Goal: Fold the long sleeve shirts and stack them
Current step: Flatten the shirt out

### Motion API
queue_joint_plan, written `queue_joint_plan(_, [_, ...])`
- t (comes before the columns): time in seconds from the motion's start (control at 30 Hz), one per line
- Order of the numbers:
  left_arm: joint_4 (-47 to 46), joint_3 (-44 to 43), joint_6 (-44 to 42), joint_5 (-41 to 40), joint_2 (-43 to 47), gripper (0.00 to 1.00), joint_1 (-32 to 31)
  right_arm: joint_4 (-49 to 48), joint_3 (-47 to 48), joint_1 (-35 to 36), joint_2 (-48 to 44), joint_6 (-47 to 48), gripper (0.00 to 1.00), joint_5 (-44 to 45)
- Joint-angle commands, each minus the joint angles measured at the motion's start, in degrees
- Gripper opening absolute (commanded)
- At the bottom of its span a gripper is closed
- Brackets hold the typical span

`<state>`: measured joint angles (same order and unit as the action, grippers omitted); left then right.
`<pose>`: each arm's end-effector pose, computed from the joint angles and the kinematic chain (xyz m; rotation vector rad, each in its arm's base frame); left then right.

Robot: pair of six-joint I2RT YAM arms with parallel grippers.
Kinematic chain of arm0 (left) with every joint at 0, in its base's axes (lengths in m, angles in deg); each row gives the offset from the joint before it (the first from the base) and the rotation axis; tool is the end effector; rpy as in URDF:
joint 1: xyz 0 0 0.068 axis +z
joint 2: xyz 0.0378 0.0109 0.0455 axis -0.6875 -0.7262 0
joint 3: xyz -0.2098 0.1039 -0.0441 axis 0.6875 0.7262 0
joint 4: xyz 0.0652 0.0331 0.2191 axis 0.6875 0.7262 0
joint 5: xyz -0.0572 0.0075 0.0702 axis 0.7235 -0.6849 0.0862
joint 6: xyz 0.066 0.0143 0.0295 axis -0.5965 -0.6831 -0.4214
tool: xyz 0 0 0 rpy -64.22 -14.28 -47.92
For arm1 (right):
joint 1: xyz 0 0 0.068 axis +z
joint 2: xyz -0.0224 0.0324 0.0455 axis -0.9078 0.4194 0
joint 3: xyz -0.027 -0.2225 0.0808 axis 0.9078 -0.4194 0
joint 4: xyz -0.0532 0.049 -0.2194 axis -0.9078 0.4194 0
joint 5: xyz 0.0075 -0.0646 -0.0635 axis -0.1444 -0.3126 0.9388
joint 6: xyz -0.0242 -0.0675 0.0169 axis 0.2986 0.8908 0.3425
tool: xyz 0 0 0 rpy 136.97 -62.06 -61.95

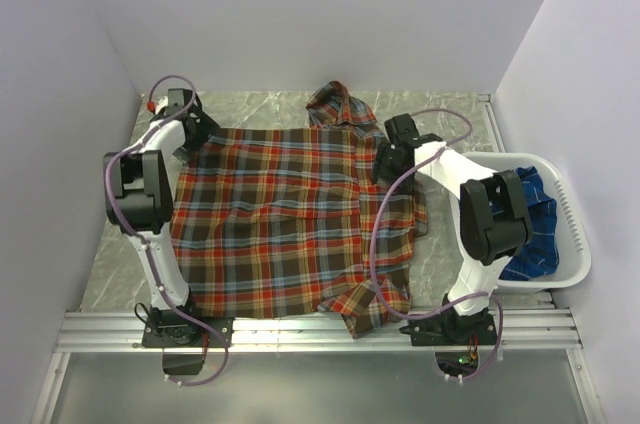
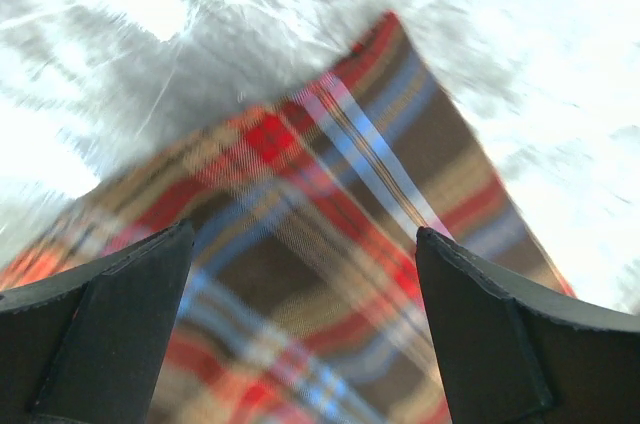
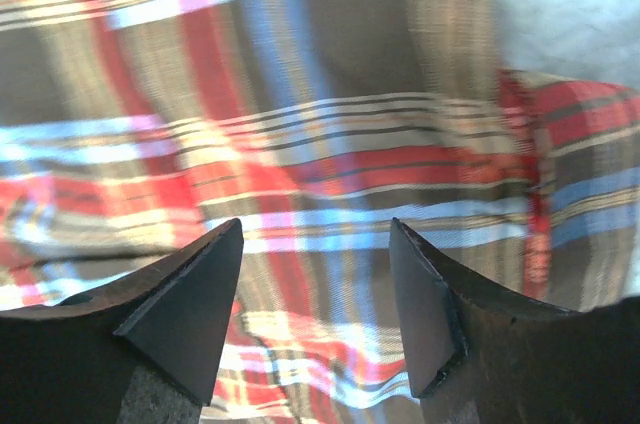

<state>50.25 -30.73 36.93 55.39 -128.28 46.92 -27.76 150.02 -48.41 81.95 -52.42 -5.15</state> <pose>0.4178 0.0358 0.1559 -1.1248 2.2089 -0.1176 0.3270 0.0979 0.1528 0.3245 2.6921 0.2341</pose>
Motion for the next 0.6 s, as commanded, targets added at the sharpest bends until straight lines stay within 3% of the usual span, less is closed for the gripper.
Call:
queue_joint_plan(0.0, [4.6, 1.2, 1.0, -1.4, 10.6, 0.99, -1.7, 2.8, 3.9, 4.4, -3.1, 2.0, 0.68, 4.6])
queue_joint_plan(0.33, [4.3, 27.0, 2.9, 0.1, 27.1, 0.99, -7.3, 2.8, -1.7, 7.2, -3.4, -3.0, 0.74, 4.5])
queue_joint_plan(0.57, [3.1, 33.9, 4.7, -0.4, 24.6, 0.99, -6.0, -0.6, -5.3, 6.2, -1.1, -6.1, 0.74, 1.9])
